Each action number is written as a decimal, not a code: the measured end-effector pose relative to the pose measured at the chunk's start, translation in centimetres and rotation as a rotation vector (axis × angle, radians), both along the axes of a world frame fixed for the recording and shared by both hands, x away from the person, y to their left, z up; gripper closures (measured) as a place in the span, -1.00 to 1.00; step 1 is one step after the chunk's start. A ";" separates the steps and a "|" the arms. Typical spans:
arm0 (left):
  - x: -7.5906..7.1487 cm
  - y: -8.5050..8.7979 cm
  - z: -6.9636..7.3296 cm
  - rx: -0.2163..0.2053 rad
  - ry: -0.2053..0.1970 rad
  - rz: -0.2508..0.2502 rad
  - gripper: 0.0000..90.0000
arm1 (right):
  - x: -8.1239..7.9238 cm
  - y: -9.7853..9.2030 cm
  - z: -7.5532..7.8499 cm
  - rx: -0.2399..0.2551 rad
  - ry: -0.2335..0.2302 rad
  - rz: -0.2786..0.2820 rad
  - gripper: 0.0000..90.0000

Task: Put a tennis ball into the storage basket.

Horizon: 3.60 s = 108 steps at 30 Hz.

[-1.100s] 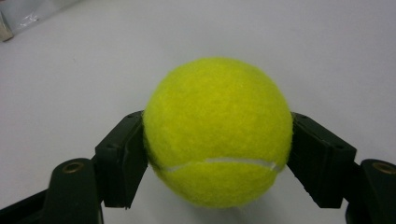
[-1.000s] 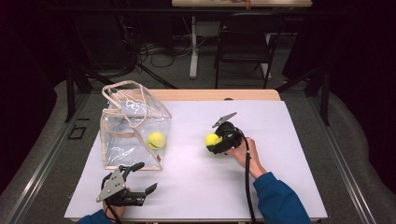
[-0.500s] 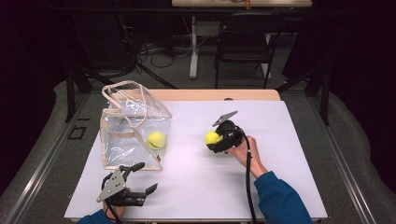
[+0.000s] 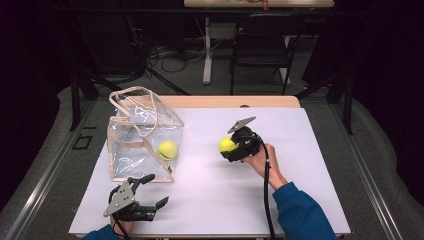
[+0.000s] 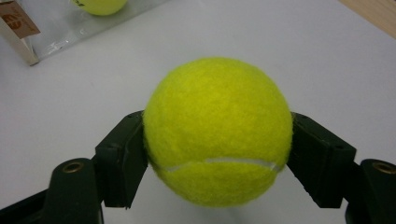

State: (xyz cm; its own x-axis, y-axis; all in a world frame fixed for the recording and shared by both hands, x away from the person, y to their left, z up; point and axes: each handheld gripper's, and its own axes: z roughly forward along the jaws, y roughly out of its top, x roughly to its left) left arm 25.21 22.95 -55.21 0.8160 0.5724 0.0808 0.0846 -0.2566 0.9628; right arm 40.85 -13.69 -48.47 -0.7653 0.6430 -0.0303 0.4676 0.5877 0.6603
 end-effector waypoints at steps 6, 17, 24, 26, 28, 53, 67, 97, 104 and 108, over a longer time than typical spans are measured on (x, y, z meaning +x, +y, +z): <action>0.0 0.0 0.0 0.003 0.000 -0.002 -0.65 | -0.1 0.2 0.4 0.001 -0.008 0.005 -0.42; 0.0 0.0 0.0 0.002 -0.003 0.000 -0.65 | -0.3 0.4 1.7 0.014 -0.030 0.013 -0.42; 0.0 0.0 0.0 0.000 -0.001 0.000 -0.65 | -0.2 0.4 2.3 0.027 -0.040 0.017 -0.42; 0.0 0.0 0.0 0.001 0.000 0.000 -0.65 | -0.2 0.4 2.5 0.028 -0.045 0.018 -0.42; 0.0 -0.1 0.0 0.001 -0.002 -0.001 -0.65 | -0.2 0.4 2.7 0.033 -0.049 0.019 -0.42; 0.0 -0.1 0.0 0.001 -0.001 -0.002 -0.65 | -0.1 0.3 5.4 0.073 -0.103 0.013 -0.42; 0.1 -0.1 0.0 0.001 0.002 -0.004 -0.65 | 0.1 1.0 7.1 0.076 -0.140 0.024 -0.42; 0.1 -0.2 0.0 0.001 0.001 -0.006 -0.65 | 0.6 2.1 9.5 0.110 -0.190 0.040 -0.42; 0.1 -0.2 0.0 0.001 0.000 -0.005 -0.65 | 0.8 2.3 9.8 0.117 -0.192 0.043 -0.42; 0.1 -0.2 0.0 0.001 0.000 -0.007 -0.65 | 1.0 2.5 9.9 0.116 -0.191 0.040 -0.42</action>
State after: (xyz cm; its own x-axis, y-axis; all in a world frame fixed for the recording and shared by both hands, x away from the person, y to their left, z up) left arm 25.34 22.75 -55.25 0.8201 0.5664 0.0817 0.0827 -0.2586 0.9625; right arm 41.83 -11.22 -38.56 -0.7774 0.6202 -0.1045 0.3055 0.5177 0.7991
